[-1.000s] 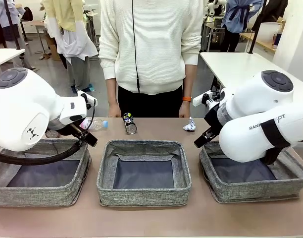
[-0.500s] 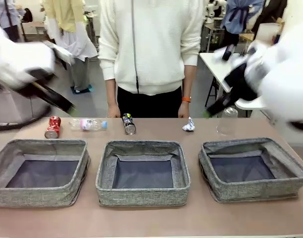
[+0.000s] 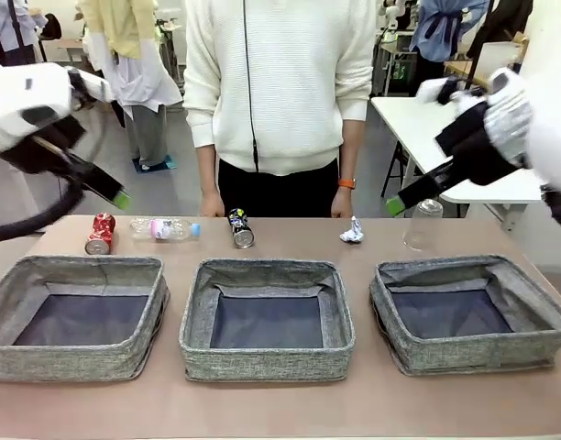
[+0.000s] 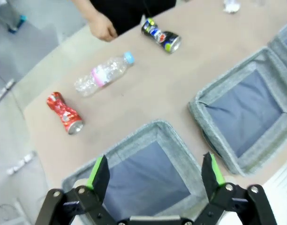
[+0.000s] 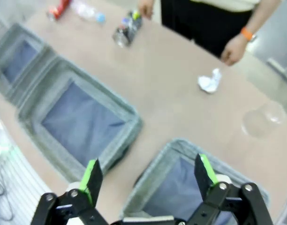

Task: Sort the waste into the appropriate baskets.
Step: Pick up the waste item pointed out by the person.

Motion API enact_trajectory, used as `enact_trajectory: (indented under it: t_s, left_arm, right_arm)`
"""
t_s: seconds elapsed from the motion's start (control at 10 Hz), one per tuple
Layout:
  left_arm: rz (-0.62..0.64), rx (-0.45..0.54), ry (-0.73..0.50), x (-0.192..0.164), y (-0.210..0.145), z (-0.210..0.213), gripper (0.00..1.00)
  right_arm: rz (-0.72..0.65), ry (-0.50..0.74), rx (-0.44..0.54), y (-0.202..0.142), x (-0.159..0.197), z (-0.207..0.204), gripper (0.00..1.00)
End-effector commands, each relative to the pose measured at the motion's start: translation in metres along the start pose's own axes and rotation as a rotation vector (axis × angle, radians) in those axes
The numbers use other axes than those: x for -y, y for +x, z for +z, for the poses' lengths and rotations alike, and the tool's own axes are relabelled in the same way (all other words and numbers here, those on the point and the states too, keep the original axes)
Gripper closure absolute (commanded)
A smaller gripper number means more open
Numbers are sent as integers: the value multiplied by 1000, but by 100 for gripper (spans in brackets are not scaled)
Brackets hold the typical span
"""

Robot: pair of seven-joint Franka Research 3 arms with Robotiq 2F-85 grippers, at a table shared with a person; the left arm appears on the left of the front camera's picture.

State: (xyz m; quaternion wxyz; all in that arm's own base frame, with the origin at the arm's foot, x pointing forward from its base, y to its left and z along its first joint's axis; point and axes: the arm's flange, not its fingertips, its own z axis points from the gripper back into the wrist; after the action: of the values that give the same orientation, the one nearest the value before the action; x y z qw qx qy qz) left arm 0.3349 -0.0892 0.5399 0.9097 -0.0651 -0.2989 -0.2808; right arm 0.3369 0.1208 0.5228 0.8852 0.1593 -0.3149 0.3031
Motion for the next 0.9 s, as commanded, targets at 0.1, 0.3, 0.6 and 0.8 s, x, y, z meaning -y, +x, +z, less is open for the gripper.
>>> enact_trajectory:
  t_s: [0.1,0.3,0.6,0.8]
  left_arm:
    - [365,137,-449,-126,-86,56,0]
    - [589,234,-564,-182,-158,62,0]
    - [884,323,-583,-190,-222,40,0]
    - [689,323,-614,-199,-219,67,0]
  right_arm:
    - [-424,414,290,-104,91,87,0]
    - [-726,535,422,-173,161,131,0]
    - [-972,547,525,-244,209,133,0]
    - [-729,544,466,-220,191,161,0]
